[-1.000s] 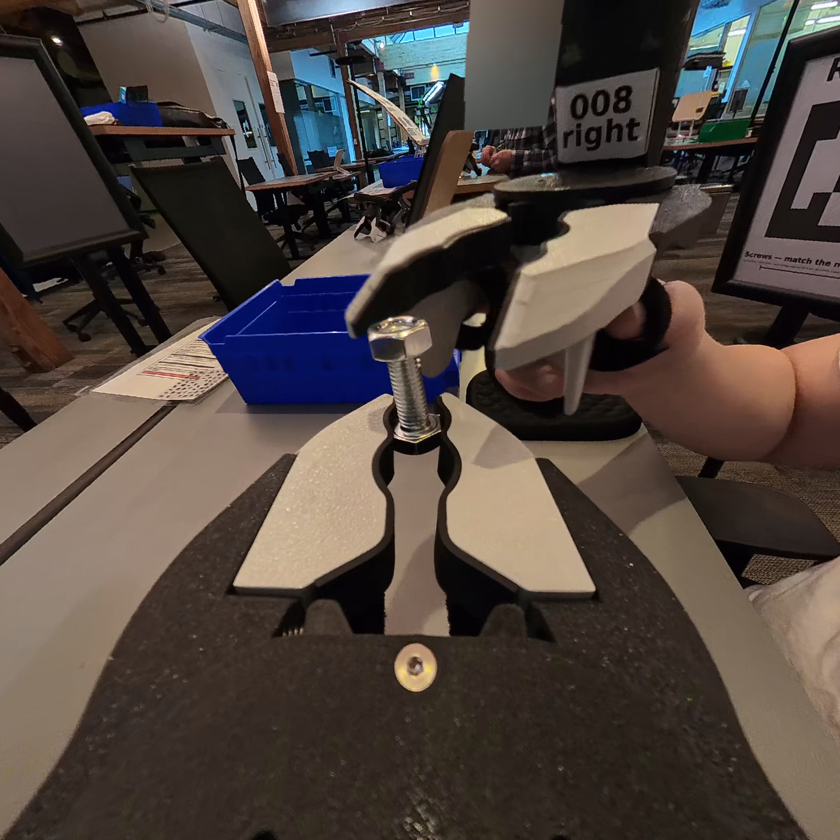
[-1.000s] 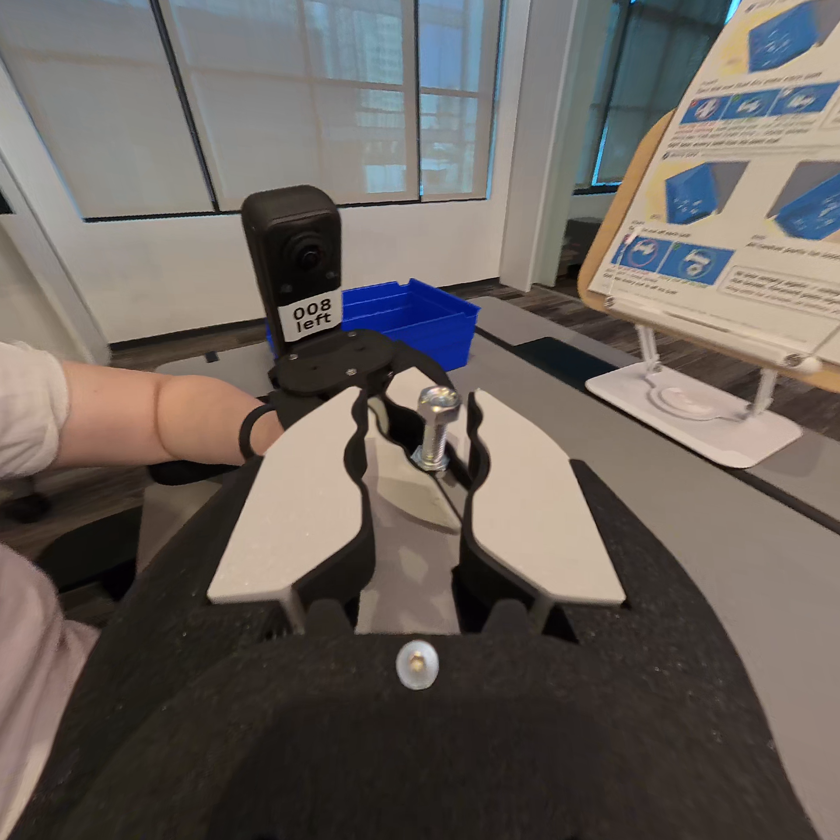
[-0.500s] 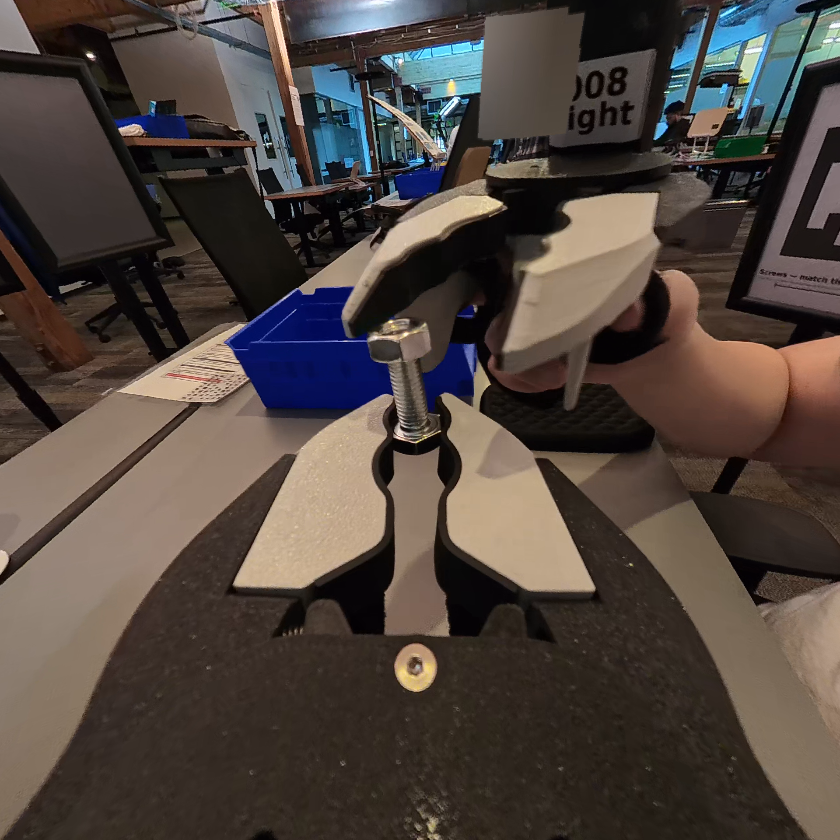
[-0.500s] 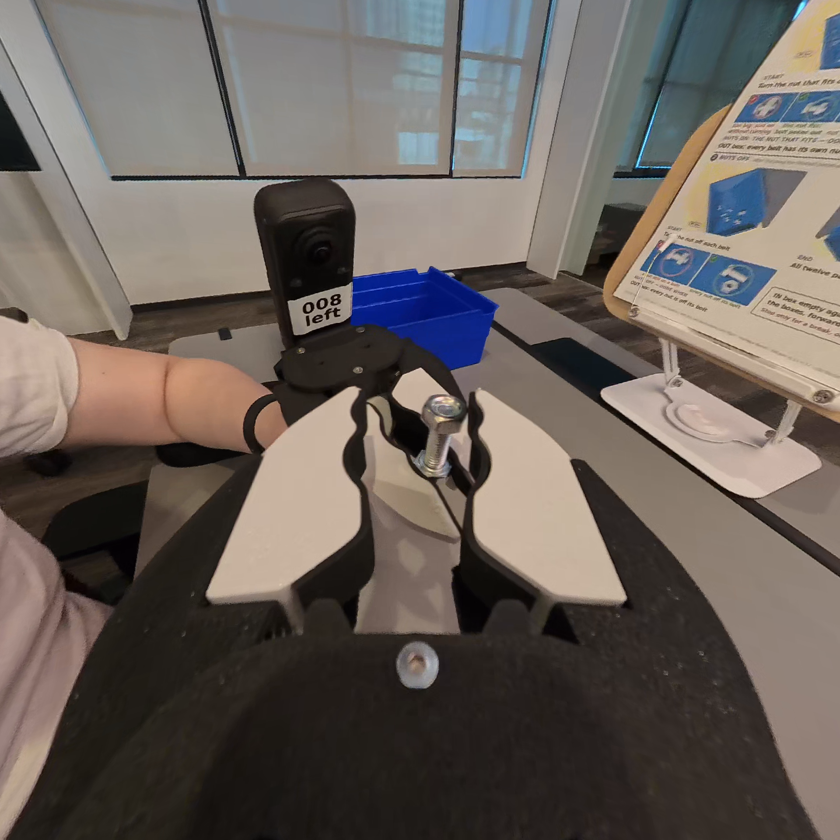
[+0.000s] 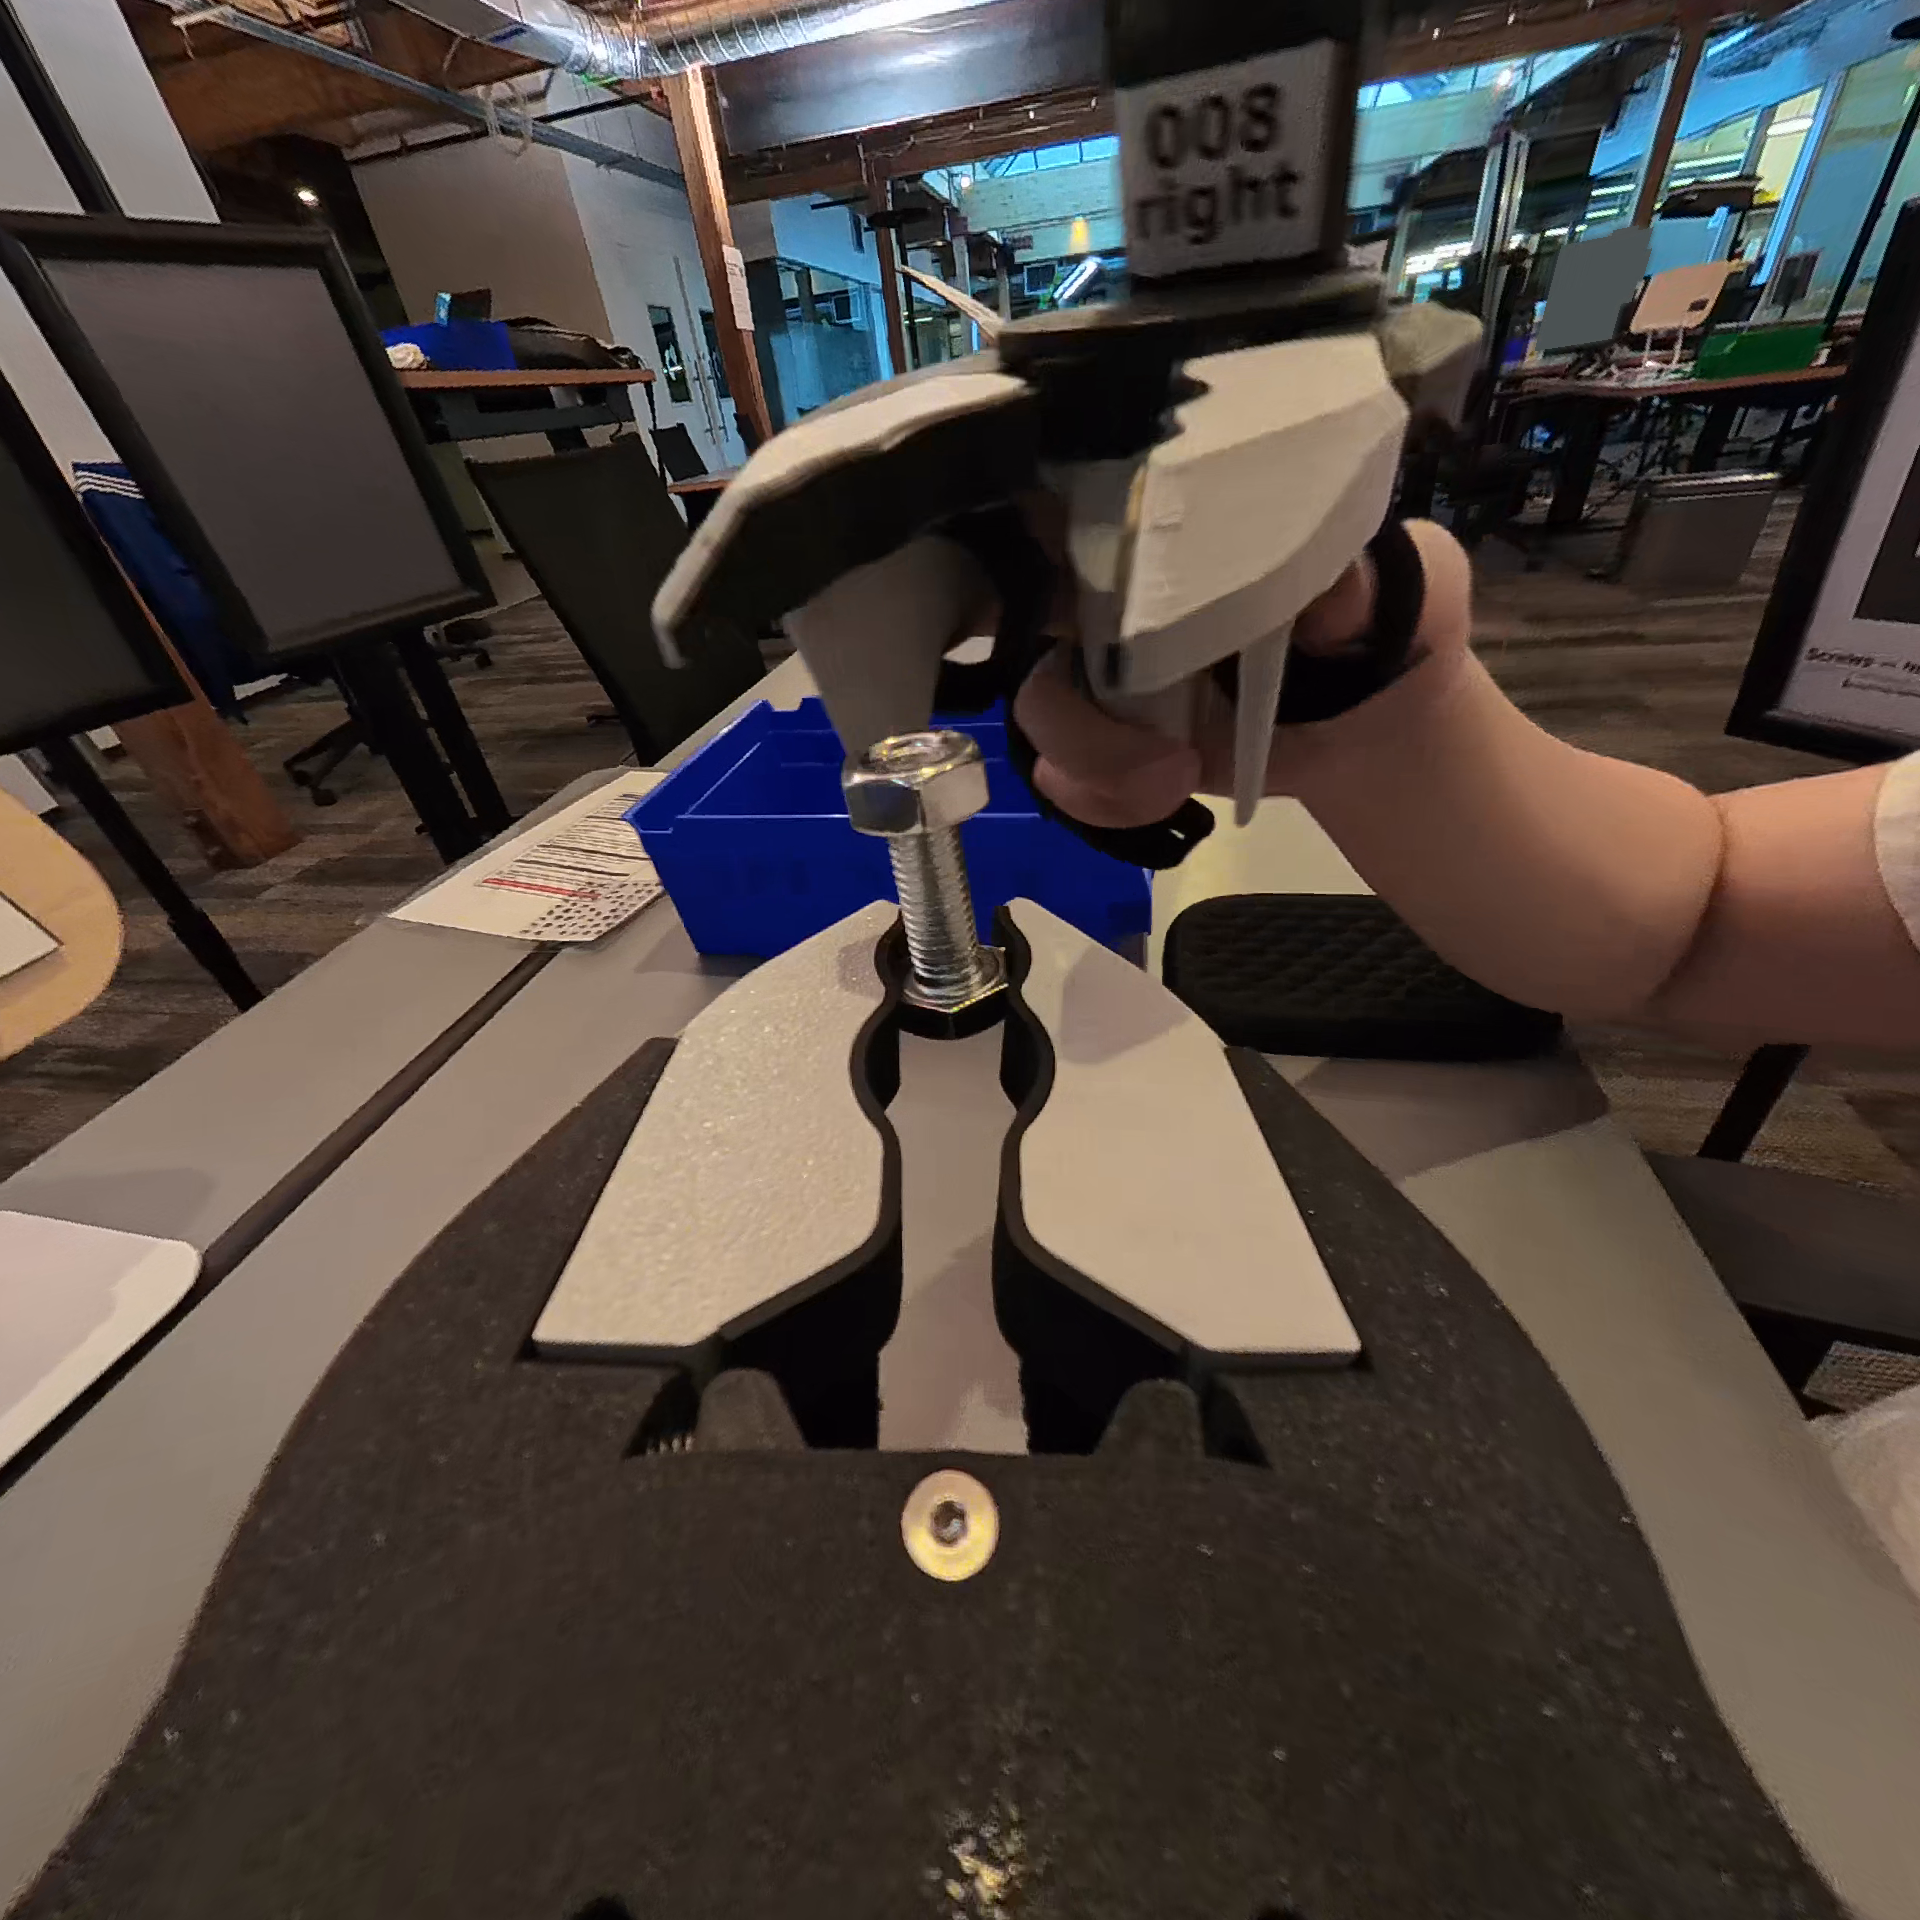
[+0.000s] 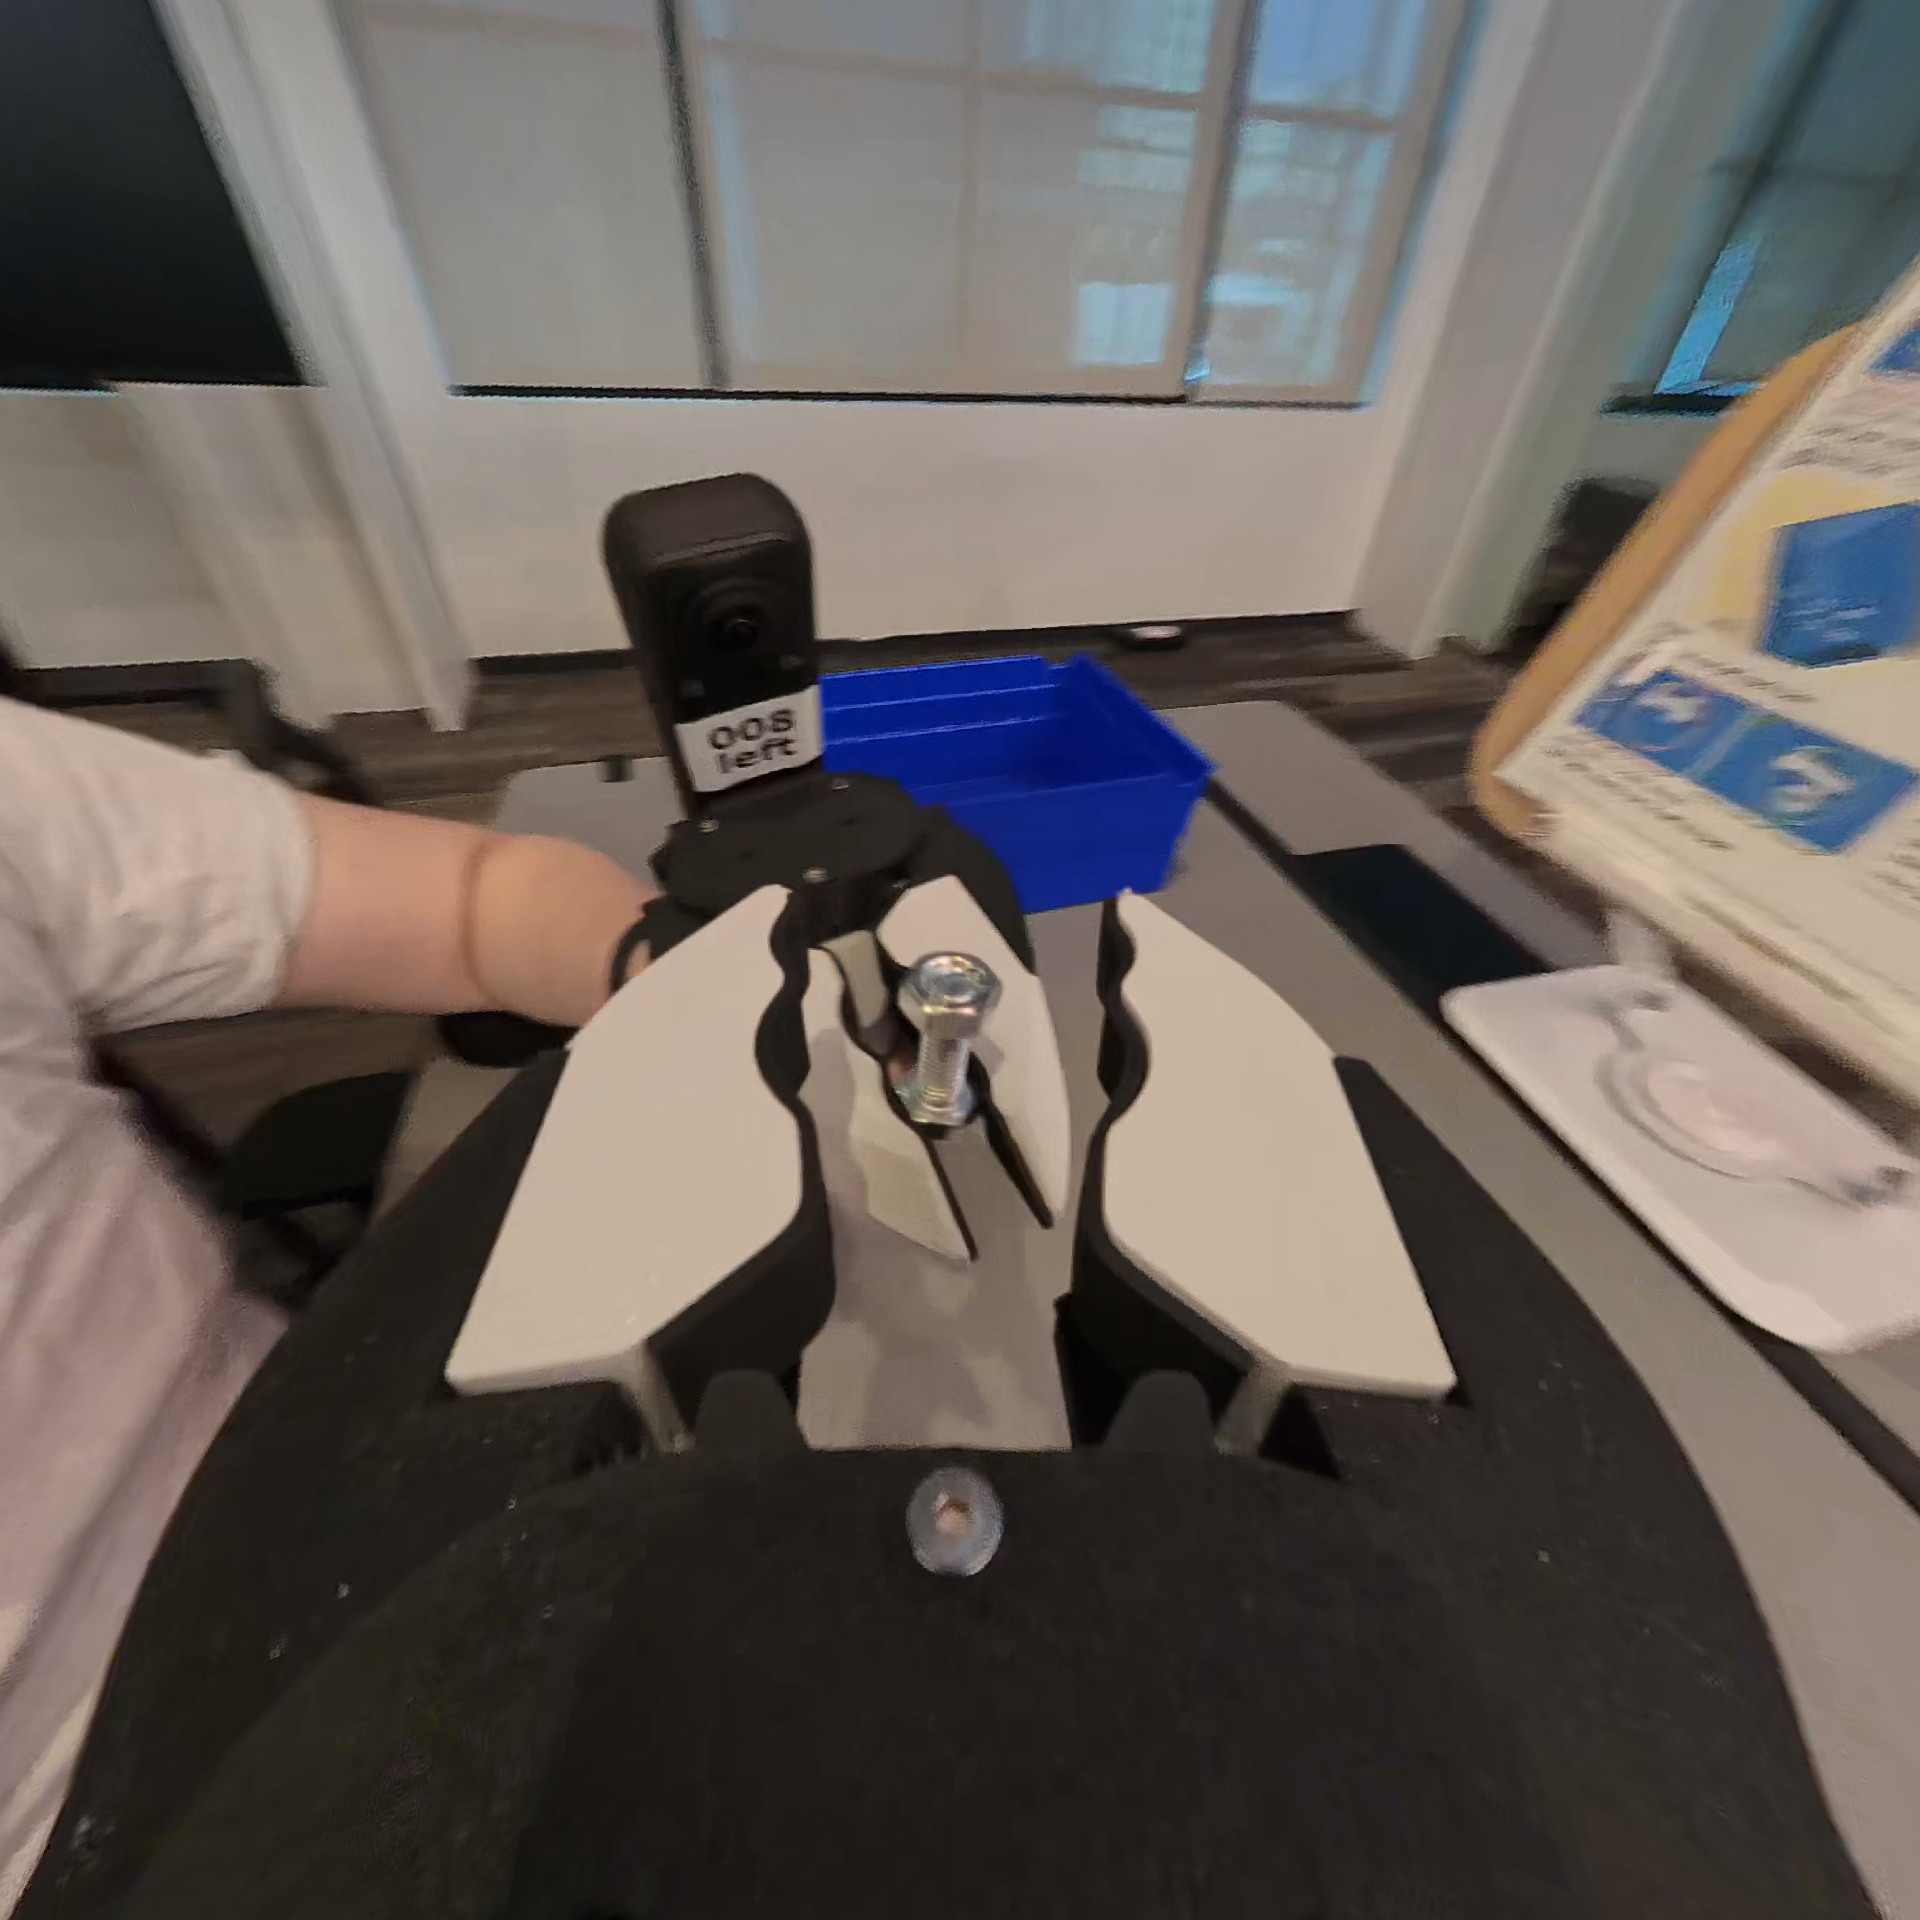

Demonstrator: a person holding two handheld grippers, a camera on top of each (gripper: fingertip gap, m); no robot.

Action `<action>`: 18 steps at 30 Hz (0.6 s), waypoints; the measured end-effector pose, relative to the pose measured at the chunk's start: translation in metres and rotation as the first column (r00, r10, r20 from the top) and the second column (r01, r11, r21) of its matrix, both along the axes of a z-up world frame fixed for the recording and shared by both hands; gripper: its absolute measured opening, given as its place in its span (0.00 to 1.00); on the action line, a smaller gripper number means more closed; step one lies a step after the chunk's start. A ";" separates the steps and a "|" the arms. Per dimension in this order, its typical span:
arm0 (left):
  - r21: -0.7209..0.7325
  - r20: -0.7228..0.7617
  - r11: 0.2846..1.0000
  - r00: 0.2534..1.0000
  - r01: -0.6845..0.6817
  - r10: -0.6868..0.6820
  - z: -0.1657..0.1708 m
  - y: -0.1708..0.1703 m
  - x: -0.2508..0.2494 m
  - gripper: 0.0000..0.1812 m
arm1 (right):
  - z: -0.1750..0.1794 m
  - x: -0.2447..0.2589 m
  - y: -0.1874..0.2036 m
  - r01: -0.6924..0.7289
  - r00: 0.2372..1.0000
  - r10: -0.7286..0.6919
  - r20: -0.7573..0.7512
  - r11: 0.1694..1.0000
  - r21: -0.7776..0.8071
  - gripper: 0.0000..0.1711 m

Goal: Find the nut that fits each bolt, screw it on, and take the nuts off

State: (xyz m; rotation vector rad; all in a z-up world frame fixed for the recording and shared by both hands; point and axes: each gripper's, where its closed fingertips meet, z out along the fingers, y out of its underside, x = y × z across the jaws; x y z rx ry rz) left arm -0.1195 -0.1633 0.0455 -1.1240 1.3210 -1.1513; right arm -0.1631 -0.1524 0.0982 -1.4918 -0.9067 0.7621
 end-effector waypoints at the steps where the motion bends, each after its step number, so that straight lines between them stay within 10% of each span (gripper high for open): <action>1: 0.000 -0.002 1.000 1.000 -0.003 0.003 0.001 0.003 -0.001 0.08 | 0.001 -0.005 0.001 -0.072 0.997 0.072 -0.009 0.997 -0.038 0.32; 18: -0.003 -0.008 1.000 1.000 -0.017 0.017 0.005 0.030 -0.013 0.07 | -0.009 -0.017 0.006 -0.211 0.977 0.210 -0.043 0.977 -0.013 0.35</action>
